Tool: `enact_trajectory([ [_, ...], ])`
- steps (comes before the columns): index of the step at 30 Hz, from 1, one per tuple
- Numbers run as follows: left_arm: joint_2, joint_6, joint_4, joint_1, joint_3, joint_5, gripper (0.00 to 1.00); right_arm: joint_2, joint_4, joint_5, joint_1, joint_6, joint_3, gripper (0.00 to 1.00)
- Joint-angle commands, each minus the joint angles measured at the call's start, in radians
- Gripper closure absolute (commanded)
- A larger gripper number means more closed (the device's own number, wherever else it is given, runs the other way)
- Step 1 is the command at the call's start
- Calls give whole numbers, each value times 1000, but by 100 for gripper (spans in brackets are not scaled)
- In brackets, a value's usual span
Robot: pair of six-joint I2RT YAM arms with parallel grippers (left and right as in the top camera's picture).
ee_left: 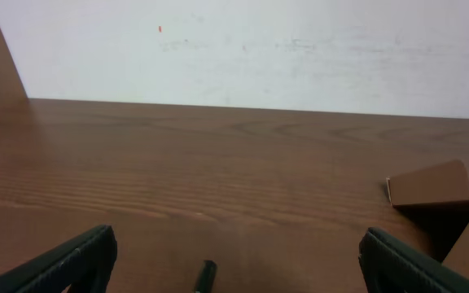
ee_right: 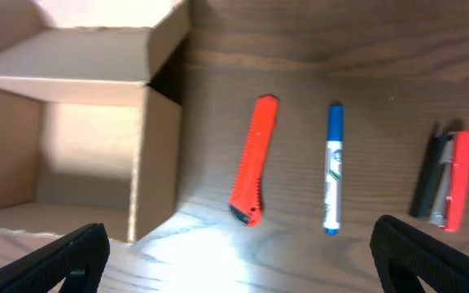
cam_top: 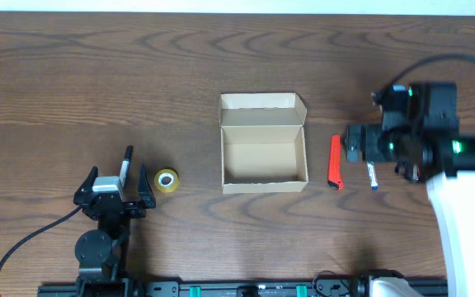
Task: Pack container
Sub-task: 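Reach the right gripper down and grasp the red box cutter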
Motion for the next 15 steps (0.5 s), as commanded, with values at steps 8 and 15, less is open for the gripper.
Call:
enact_trajectory([
  [8,-7,10,-51,3,-13,-18,5,354,5,24,-8,21,49,1],
  [15,-7,10,-51,3,-13,-18,5,429,63,20,-7,43,48,3],
])
